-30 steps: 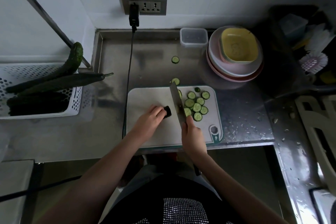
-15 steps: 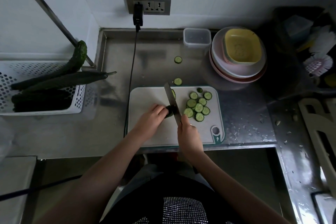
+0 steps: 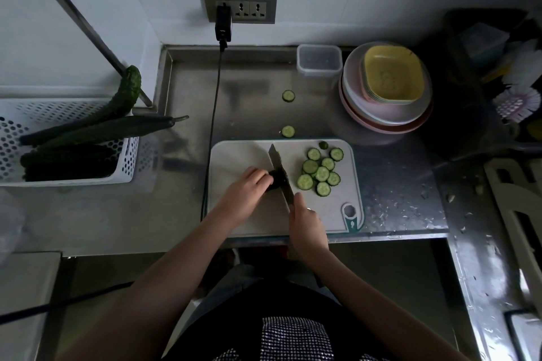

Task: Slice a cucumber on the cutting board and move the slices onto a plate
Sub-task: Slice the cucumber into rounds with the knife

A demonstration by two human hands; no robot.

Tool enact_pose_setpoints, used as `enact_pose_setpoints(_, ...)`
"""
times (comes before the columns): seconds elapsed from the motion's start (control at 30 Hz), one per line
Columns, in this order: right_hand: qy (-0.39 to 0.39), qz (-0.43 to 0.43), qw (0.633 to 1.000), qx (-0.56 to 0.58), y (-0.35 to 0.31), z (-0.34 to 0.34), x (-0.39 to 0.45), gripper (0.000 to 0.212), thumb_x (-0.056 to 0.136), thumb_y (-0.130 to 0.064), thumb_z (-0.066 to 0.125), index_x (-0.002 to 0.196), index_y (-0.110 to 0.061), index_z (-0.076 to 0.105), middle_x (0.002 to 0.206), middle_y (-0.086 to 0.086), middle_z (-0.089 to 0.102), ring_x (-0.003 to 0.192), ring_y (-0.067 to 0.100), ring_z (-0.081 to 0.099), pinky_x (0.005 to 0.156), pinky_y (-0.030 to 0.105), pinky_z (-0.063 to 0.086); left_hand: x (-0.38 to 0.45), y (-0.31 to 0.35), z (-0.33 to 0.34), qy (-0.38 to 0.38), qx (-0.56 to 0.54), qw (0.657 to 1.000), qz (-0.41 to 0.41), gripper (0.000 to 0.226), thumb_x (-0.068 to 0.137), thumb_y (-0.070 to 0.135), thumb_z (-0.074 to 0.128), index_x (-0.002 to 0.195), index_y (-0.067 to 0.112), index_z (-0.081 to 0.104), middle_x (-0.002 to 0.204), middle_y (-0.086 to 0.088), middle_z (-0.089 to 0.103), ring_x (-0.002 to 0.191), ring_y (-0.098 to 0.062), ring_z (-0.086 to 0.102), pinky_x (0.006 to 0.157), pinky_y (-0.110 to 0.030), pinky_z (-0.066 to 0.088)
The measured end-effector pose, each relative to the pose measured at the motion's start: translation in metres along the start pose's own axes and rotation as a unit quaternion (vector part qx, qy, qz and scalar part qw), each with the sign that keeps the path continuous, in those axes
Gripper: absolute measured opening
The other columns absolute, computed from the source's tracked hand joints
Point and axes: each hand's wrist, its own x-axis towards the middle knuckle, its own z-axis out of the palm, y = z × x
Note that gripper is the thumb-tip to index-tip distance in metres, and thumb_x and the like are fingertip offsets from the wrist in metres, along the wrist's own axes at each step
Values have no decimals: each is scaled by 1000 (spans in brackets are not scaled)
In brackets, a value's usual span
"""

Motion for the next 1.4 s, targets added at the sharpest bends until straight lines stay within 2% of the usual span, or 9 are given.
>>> enact_pose_setpoints(0.1,-13,2,1000,-26,5,4,0,7,99,-12,33,103,-18,30,92,16,63,83,35,61,71,48,52,0,-2,1,-1,-4,1000,-3,35,63,-6,76,95,4,64,97,-10,61,98,-21,47,57,-37,57)
enact_pose_setpoints(0.27,-14,13,1000,4,3,4,3,4,99,-15,32,102,-18,31,90,16,62,82,35,61,71,51,53,0,-3,4,0,-6,1000,-9,35,64,-6,75,95,4,63,98,-10,61,97,-21,46,56,-38,56)
enact_pose_setpoints(0.37,1,11,998,66,7,0,2,3,99,-18,32,98,-16,34,83,17,60,75,36,58,66,49,52,1,-3,3,2,-5,1000,-8,35,64,-6,76,95,4,64,98,-11,61,97,-21,46,56,-38,57)
enact_pose_setpoints(0.47,39,-6,994,106,10,-4,2,8,98,-16,35,102,-11,40,73,18,57,67,36,54,58,45,45,1,-1,1,5,-8,1000,-16,36,62,-5,78,94,3,63,98,-11,62,96,-21,45,53,-37,56)
enact_pose_setpoints(0.6,54,-28,991,120,5,-7,3,8,99,-16,35,104,-13,41,68,14,57,62,34,56,54,43,46,0,0,1,12,-4,1000,-22,36,63,-4,77,95,3,63,98,-12,62,95,-26,53,56,-37,57)
enact_pose_setpoints(0.9,67,-40,989,122,1,-8,4,10,100,-17,34,106,-12,41,65,12,55,57,30,52,49,35,38,1,-3,3,13,-9,1000,-21,32,67,-3,76,97,3,63,97,-12,61,97,-23,49,61,-39,57)
enact_pose_setpoints(1.07,57,-43,991,112,-2,-7,4,14,100,-17,34,111,-11,41,71,17,60,63,35,57,53,42,45,1,-2,2,18,-13,1000,-16,35,64,-4,79,94,3,63,95,-11,61,96,-20,46,58,-36,57)
enact_pose_setpoints(1.23,46,-32,994,96,-3,-6,4,11,100,-17,33,105,-11,40,74,18,60,67,36,58,57,43,48,2,0,0,25,-9,1000,-16,35,62,-5,79,92,3,64,94,-11,62,94,-20,44,52,-34,54)
enact_pose_setpoints(1.4,41,-37,997,58,-4,-5,6,21,99,-15,33,119,-10,37,78,20,62,70,37,59,58,44,50,1,-1,1,26,-12,999,-18,33,63,-4,79,91,3,64,93,-11,62,94,-19,45,53,-33,54)
